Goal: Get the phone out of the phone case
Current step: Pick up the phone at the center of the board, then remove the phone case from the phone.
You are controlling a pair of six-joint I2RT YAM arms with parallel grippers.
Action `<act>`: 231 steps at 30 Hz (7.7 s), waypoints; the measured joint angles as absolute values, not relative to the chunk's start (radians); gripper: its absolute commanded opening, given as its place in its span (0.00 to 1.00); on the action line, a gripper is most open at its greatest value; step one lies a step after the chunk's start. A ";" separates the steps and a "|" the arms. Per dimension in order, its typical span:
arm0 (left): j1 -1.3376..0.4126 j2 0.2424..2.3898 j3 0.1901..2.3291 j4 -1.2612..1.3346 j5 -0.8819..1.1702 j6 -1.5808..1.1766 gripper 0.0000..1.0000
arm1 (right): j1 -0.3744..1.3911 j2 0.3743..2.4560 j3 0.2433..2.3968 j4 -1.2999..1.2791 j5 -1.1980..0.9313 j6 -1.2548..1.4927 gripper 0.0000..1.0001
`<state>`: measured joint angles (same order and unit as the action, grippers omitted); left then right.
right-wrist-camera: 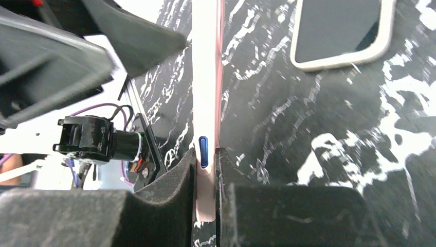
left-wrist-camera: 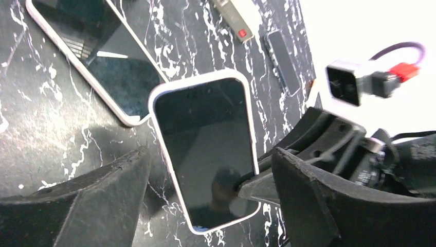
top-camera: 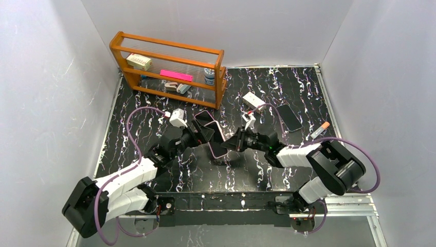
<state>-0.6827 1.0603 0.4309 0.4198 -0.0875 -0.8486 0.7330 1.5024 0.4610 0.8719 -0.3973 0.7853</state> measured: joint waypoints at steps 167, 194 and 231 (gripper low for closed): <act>-0.670 1.204 0.395 1.213 0.009 -1.365 0.00 | 0.690 1.206 0.471 0.958 -0.562 0.226 0.01; -0.445 1.199 0.651 0.788 0.796 -0.974 0.00 | 0.680 0.862 0.402 0.496 -0.511 0.049 0.64; -0.472 1.107 0.703 0.552 0.981 -0.681 0.00 | 0.680 1.102 0.554 0.528 -0.931 0.121 0.31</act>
